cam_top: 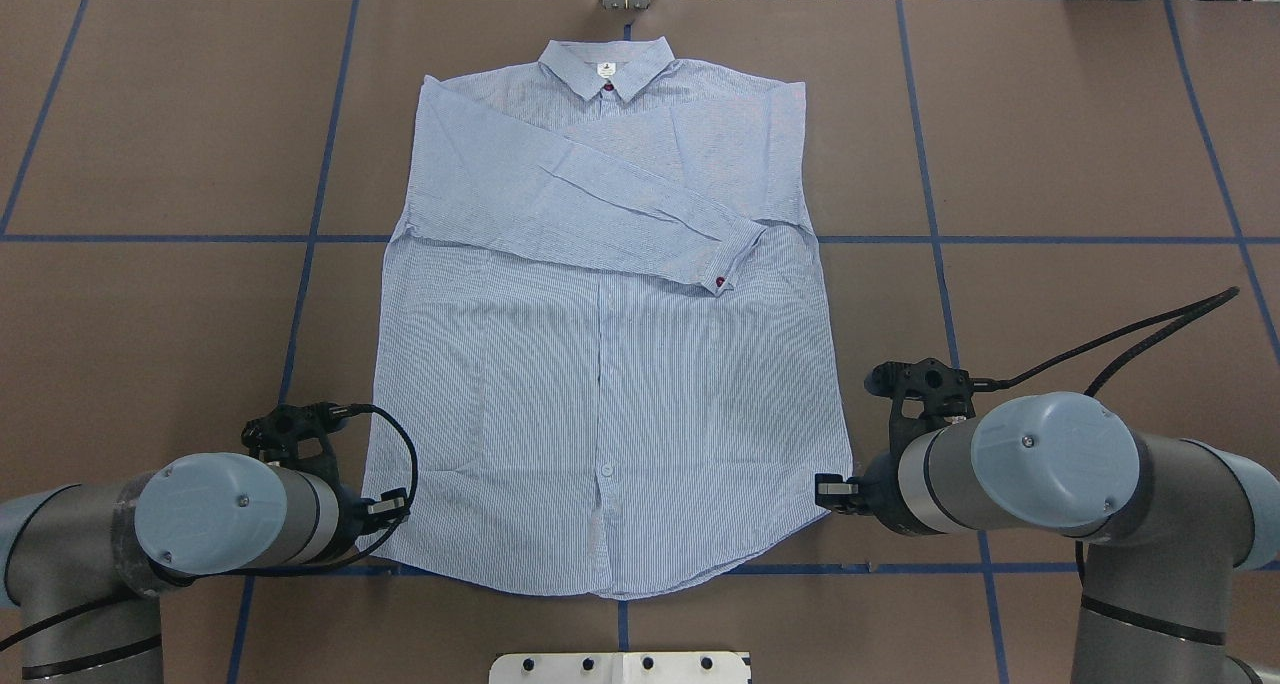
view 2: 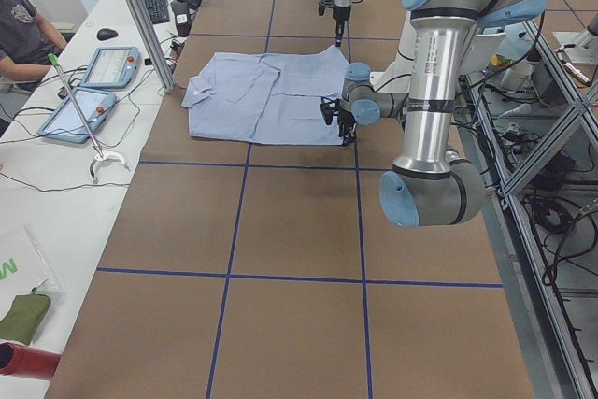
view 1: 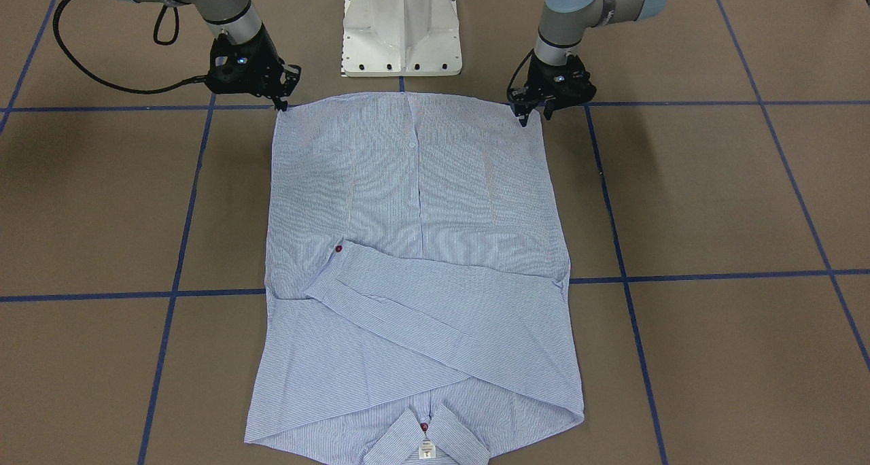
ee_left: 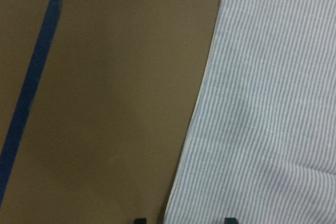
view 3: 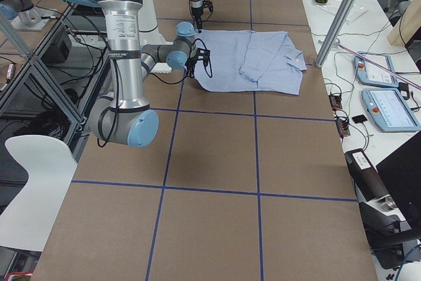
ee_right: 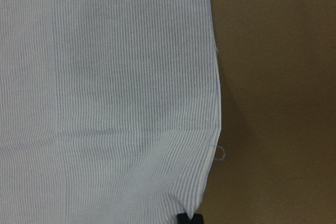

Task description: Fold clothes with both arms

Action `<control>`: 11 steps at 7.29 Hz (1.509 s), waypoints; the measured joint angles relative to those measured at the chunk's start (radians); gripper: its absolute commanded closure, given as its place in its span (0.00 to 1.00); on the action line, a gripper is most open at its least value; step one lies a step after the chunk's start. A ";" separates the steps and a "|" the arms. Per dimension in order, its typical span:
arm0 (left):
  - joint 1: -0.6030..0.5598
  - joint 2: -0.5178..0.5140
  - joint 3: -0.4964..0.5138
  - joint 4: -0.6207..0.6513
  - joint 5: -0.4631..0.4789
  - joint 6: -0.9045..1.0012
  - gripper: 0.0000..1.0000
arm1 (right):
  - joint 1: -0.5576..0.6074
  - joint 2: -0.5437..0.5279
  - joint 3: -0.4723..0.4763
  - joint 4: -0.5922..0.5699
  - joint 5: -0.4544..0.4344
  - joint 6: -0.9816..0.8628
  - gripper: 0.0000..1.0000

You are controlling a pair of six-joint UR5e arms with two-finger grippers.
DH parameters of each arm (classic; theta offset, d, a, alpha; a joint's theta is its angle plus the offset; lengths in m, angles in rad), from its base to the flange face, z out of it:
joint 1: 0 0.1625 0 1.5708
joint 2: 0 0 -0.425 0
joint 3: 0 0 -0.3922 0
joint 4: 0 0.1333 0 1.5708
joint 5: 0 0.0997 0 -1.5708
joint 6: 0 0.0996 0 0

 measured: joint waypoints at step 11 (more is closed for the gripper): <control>0.009 0.005 0.000 0.007 -0.002 -0.002 0.66 | 0.005 0.002 0.001 0.000 0.000 0.000 1.00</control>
